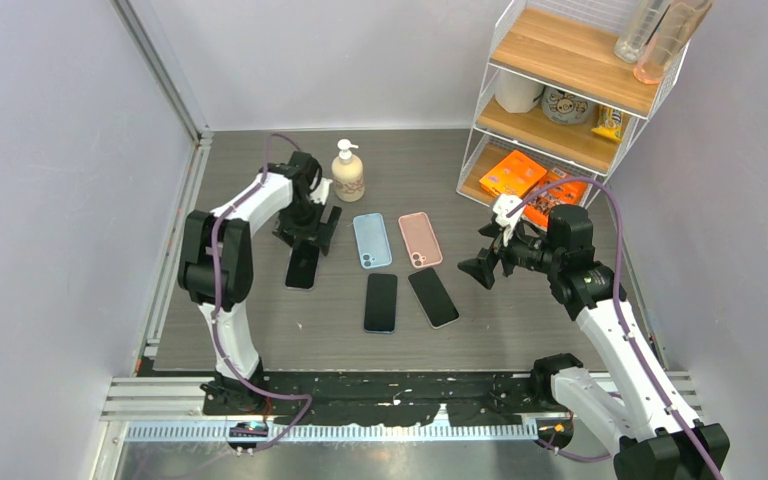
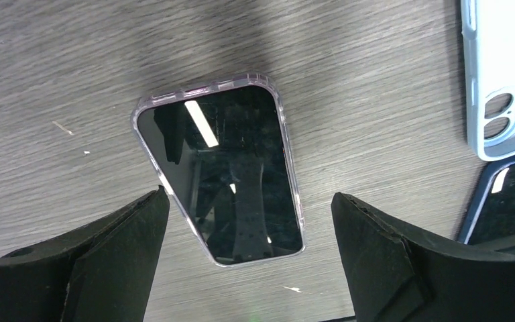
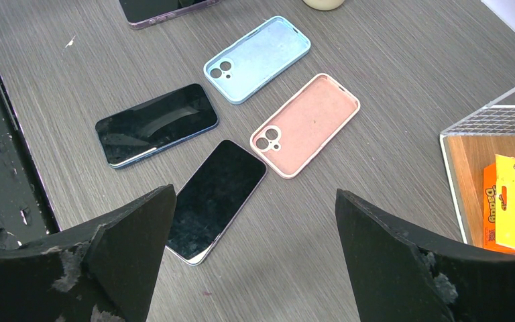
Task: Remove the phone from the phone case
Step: Adjust the phone at the center of the board.
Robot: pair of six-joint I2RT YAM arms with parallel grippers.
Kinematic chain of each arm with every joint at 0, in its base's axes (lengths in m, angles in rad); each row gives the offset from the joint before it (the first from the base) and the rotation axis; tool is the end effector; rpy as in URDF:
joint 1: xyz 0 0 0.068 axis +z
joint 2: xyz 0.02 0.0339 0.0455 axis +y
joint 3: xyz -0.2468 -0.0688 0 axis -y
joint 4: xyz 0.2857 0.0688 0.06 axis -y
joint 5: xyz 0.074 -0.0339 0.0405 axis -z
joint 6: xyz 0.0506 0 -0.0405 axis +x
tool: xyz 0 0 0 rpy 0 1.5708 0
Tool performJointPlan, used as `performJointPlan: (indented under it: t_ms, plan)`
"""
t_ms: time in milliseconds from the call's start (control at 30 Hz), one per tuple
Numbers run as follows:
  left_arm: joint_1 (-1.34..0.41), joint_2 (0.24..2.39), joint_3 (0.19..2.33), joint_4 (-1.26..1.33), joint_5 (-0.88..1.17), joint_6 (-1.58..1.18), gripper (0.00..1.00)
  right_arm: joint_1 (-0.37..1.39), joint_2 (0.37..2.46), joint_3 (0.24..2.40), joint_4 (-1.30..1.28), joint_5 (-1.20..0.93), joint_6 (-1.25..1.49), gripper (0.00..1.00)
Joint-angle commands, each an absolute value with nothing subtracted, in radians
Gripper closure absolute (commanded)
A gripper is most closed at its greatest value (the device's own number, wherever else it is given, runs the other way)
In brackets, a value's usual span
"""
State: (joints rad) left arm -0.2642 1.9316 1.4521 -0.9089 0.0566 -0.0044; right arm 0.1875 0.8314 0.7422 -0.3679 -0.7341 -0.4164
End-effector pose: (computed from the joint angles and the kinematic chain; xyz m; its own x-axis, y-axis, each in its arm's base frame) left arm 0.3959 -0.1101 0.1434 -0.9505 0.2526 -0.1811 0.2664 0.9622 -0.0564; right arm 0.2331 0.0787 0.2809 -0.1017 -0.3249 -0.9402 -0.8421 0.5313 -0.0925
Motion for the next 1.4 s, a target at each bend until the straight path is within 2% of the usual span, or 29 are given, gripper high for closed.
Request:
performJointPlan:
  t_ms: [0,333,733,900,1067,1267,1367]
  plan:
    - [-0.245,1.920,1.450,-0.892,0.100,-0.066,0.00,0.184,0.832,0.747,-0.351,-0.738,-0.423,0.05]
    - [-0.220,1.934,1.455,-0.921,0.123,-0.093,0.01,0.184,0.832,0.748,-0.350,-0.740,-0.425,0.04]
    - [-0.186,2.044,1.617,-1.058,0.104,-0.139,0.01,0.184,0.828,0.746,-0.351,-0.737,-0.427,0.04]
    - [-0.180,1.996,1.588,-1.017,0.090,-0.142,0.01,0.184,0.826,0.745,-0.350,-0.735,-0.429,0.04]
    - [-0.176,1.951,1.594,-0.987,0.012,-0.096,0.01,0.184,0.834,0.747,-0.350,-0.736,-0.428,0.04]
    - [-0.127,1.923,1.605,-0.875,-0.278,0.116,0.00,0.184,0.826,0.742,-0.349,-0.736,-0.431,0.05]
    - [-0.088,1.952,1.617,-0.855,-0.343,0.207,0.01,0.184,0.828,0.743,-0.349,-0.739,-0.430,0.04]
